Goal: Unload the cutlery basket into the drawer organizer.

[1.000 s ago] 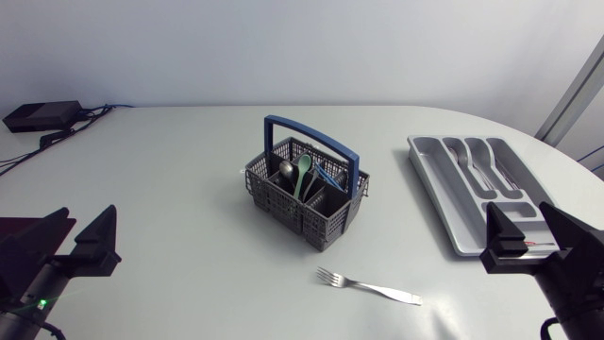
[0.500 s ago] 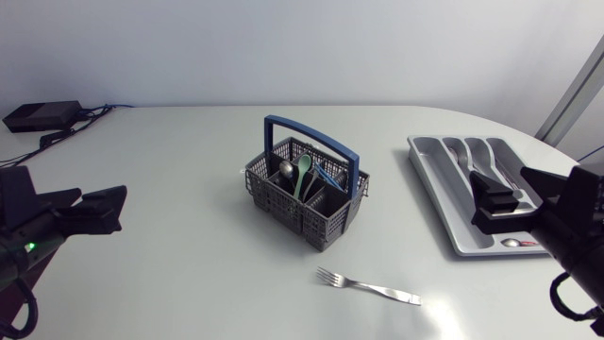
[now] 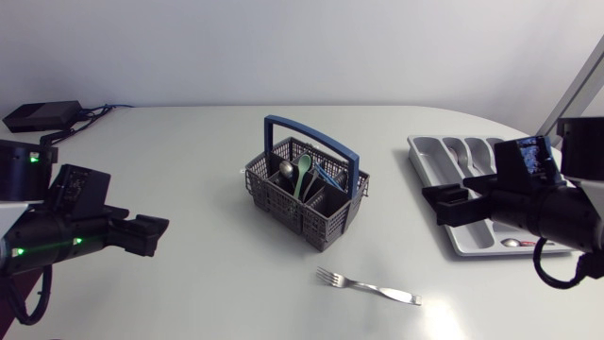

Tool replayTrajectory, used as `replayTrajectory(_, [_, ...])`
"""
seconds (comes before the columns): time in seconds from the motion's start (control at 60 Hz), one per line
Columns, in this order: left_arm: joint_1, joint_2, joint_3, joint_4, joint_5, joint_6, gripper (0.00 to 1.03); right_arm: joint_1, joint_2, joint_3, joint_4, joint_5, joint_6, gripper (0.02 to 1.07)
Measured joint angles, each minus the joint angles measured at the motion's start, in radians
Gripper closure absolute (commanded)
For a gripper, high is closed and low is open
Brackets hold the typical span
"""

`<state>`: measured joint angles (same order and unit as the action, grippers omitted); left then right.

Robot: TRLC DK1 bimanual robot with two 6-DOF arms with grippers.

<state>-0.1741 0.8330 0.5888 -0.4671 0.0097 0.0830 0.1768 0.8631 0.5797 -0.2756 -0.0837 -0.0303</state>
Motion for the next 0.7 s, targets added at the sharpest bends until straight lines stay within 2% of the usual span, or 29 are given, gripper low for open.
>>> replayTrajectory(0.1, [-0.028,0.048,0.013,-0.015,0.054,0.04,0.07,0.0,0.103,0.044,-0.037,-0.079,-0.012,0.07])
replayTrajectory(0.233, [-0.039,0.072,0.019,-0.008,0.097,0.058,0.07,0.026,0.193,0.079,-0.101,-0.098,-0.075,0.07])
replayTrajectory(0.333, [-0.04,0.067,0.019,0.051,0.134,0.08,0.07,0.07,0.261,0.111,-0.183,-0.1,-0.241,0.07])
replayTrajectory(0.45, [-0.043,0.055,0.016,0.129,0.187,0.106,0.07,0.087,0.373,0.133,-0.208,-0.123,-0.392,0.07])
replayTrajectory(0.517, [-0.064,0.055,0.011,0.159,0.221,0.125,0.07,0.106,0.429,0.146,-0.25,-0.158,-0.459,0.07])
replayTrajectory(0.7, [-0.145,0.055,-0.006,0.181,0.3,0.159,0.08,0.225,0.525,0.154,-0.277,-0.175,-0.563,0.07])
